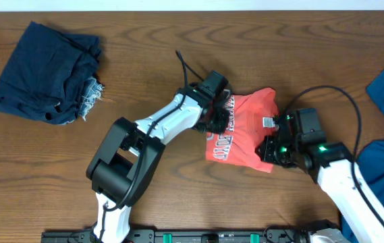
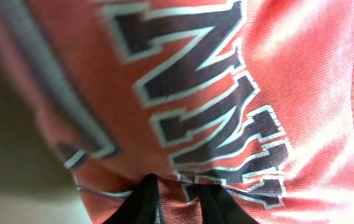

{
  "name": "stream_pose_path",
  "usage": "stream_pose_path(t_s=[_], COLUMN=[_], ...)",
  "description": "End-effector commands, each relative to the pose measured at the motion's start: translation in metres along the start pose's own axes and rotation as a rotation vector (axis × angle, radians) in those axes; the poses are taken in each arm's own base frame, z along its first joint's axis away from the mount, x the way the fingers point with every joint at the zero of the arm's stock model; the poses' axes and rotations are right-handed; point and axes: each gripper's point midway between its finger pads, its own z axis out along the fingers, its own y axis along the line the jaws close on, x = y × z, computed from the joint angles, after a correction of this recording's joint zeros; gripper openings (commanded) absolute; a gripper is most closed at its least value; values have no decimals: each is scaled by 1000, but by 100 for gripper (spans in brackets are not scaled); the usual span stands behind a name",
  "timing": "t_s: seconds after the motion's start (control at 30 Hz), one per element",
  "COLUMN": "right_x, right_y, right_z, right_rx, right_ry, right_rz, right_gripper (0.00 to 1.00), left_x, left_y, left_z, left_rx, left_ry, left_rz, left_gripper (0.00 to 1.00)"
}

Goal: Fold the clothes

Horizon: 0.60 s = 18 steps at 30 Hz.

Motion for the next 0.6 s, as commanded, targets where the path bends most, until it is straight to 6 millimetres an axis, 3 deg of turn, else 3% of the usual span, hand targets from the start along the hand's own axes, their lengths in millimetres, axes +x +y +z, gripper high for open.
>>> stream_pose_path(t_s=[0.0,0.13,0.2,0.33,0.5,0.57], right_x=[-14,-40,-54,-75,-97,-102], right_y=[16,5,2,1,-9,-15], right_z=[-13,-14,-13,-2,21,32], right_rx=[-49,35,56,41,38,43], right_ry=[-71,-186,-234,-283,-306,-300], right_rz=[-100,-115,-102,-74,-55,-43], right_gripper=[14,18,28,31,26,22], left_x=[-11,-10,-5,9,37,51], left_y=[39,12,-2,-22,-32,-31], left_z=[2,-31,-48,-75,-70,-60], left_rx=[-144,-65,-24,21,4,-11], left_ry=[-1,41,57,75,163,206], left_rz=[36,28,30,42,37,-4], left_gripper=[30,40,44,46,44,36])
